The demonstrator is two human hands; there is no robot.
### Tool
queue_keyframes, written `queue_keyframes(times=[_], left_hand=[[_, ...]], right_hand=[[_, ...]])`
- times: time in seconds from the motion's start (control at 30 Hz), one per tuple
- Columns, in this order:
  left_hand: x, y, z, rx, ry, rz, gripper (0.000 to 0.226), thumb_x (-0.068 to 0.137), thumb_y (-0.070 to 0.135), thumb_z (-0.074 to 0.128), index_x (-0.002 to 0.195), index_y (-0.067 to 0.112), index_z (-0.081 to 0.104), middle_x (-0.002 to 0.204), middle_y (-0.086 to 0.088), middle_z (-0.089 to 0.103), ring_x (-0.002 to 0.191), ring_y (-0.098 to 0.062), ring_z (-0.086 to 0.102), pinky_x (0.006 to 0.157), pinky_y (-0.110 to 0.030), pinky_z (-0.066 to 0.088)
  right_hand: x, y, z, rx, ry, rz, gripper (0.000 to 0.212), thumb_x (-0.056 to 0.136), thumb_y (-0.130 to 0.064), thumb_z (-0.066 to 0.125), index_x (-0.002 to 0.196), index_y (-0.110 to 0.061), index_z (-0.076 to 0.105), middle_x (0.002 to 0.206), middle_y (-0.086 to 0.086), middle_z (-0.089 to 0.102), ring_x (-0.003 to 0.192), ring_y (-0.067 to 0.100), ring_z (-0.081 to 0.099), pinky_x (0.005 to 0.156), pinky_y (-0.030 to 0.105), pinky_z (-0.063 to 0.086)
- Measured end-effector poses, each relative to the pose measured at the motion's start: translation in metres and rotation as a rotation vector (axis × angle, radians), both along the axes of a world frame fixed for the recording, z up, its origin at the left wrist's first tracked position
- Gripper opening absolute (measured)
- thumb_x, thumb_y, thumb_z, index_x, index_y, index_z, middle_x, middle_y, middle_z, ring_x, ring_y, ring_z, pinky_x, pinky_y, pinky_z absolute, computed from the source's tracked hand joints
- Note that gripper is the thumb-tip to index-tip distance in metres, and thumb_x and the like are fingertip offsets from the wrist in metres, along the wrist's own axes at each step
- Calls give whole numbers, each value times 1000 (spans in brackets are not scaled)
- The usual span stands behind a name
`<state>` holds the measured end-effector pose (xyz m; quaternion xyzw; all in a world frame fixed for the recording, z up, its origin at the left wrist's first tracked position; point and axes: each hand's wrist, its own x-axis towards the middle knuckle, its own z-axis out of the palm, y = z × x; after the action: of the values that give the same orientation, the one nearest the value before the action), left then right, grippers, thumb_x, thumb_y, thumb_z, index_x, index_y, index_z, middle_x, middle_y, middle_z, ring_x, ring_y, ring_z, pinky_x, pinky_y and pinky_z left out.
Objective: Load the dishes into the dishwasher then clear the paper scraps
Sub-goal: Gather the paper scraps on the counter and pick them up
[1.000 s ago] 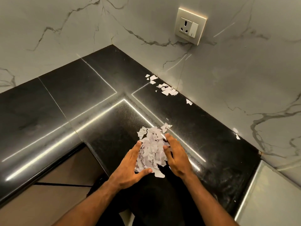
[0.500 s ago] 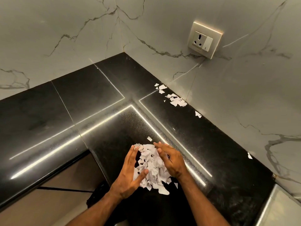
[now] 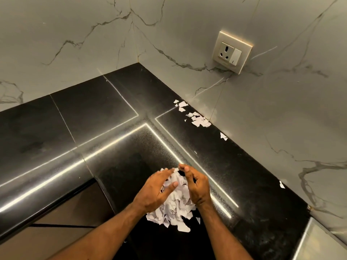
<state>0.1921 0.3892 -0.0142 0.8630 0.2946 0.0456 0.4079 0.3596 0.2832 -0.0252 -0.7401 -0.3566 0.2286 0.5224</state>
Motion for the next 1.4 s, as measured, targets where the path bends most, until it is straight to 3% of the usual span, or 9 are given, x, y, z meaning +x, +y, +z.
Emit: queue_keyframes(times=[0.07, 0.23, 0.77, 0.93, 0.97, 1.03, 1.13, 1.23, 1.4], left_hand=[[-2, -2, 5, -8, -77, -29, 63, 100, 68, 38, 157, 46, 24, 158, 18, 36, 144, 6, 29, 120, -40, 34], [13, 24, -3, 157, -80, 53, 71, 99, 71, 30, 161, 39, 14, 168, 22, 6, 153, 3, 1, 124, -36, 11], [27, 64, -31, 505, 98, 24, 67, 103, 68, 19, 161, 35, 20, 169, 9, 11, 156, -6, -1, 128, -41, 11], [27, 67, -33, 483, 75, 48, 60, 105, 63, 21, 159, 37, 23, 169, 12, 12, 155, -2, -1, 128, -37, 9], [27, 67, -32, 484, 66, 51, 59, 106, 61, 23, 159, 36, 24, 168, 12, 13, 155, -2, 0, 128, -38, 10], [26, 68, -32, 483, 49, 49, 56, 107, 58, 25, 158, 36, 27, 168, 13, 17, 155, -2, 2, 128, -38, 12], [26, 69, -34, 469, 29, 62, 53, 108, 55, 27, 157, 37, 29, 167, 13, 19, 155, -2, 4, 128, -37, 12], [27, 70, -34, 460, 8, 72, 52, 108, 54, 29, 157, 37, 32, 166, 13, 22, 155, -2, 6, 127, -38, 15], [27, 70, -33, 474, 23, 78, 53, 108, 55, 28, 156, 36, 33, 166, 13, 23, 155, -3, 7, 127, -38, 15]], right_hand=[[0, 0, 1, 13, 15, -15, 42, 106, -55, 47, 122, -29, 77, 119, -18, 76, 112, 1, 70, 95, 40, 61], [-3, 1, 3, 20, 57, -31, 44, 105, -55, 50, 123, -25, 77, 113, -17, 77, 107, 2, 73, 92, 40, 62], [-2, 0, 0, -15, 38, -8, 46, 107, -55, 44, 119, -27, 78, 112, -16, 78, 108, 3, 73, 92, 40, 61], [30, 30, 14, -98, -33, -45, 54, 108, -59, 39, 93, -28, 81, 85, -9, 80, 80, 8, 77, 77, 42, 63], [47, 39, 18, -113, -126, -59, 55, 108, -60, 38, 95, -28, 80, 87, -7, 80, 81, 9, 76, 76, 42, 62], [89, 55, 24, -184, -322, -89, 51, 108, -61, 35, 119, -30, 74, 121, -4, 75, 112, 10, 69, 100, 43, 56], [154, 66, 15, -393, -500, -55, 63, 107, -66, 26, 154, -29, 44, 166, -2, 36, 154, 15, 29, 127, 46, 23], [189, 56, -6, -543, -589, 33, 78, 103, -73, 16, 164, -25, 25, 173, -1, 17, 160, 15, 12, 130, 44, 10], [151, 41, -14, -550, -614, 51, 76, 106, -70, 19, 166, -25, 15, 174, -3, 11, 160, 8, 4, 132, 40, 9]])
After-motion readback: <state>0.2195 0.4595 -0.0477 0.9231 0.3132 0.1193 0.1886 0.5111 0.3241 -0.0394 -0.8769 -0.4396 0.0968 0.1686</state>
